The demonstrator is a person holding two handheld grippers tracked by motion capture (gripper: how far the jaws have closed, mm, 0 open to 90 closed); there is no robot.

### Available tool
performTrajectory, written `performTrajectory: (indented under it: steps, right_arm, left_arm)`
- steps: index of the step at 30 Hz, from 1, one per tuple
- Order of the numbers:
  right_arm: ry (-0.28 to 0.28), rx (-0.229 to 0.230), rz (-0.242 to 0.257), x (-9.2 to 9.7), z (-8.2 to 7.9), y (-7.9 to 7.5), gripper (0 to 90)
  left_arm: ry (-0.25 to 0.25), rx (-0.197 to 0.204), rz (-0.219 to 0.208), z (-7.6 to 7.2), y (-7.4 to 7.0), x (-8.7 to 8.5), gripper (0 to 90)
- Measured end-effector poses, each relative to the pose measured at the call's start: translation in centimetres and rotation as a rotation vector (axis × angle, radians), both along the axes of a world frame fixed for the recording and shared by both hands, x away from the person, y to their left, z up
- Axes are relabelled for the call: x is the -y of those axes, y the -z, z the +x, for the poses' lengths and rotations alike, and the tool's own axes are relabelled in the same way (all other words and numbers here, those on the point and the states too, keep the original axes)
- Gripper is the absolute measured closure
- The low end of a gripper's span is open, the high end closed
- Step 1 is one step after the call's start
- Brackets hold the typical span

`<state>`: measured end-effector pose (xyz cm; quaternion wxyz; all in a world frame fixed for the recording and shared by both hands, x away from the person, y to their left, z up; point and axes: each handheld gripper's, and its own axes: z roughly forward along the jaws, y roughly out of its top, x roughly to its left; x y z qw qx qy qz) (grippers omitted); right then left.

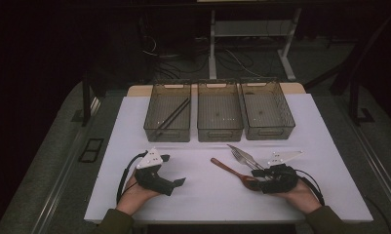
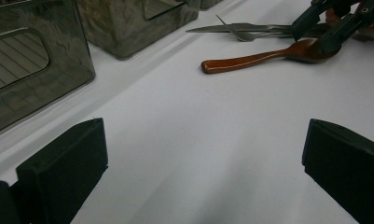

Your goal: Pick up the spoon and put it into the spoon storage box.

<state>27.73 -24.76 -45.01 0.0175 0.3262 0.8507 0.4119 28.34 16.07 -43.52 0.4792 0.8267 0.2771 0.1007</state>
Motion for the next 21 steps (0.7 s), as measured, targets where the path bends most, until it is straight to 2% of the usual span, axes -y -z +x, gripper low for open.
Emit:
performTrajectory:
  steps: [10, 18, 21]
  right_arm:
    - [-0.022, 0.011, -0.035, -0.43, -0.20, 0.29, 50.5]
    - [-0.045, 0.058, -0.082, -0.76, -0.57, 0.22, 53.6]
    - [-0.062, 0.068, -0.089, -0.91, -0.74, 0.16, 57.6]
  left_arm:
    - [0.001, -0.001, 0.003, 0.02, 0.07, 0.06, 0.0]
    - [0.005, 0.002, 0.006, 0.00, 0.10, 0.11, 0.0]
    - [0.007, 0.001, 0.012, -0.01, 0.10, 0.15, 0.0]
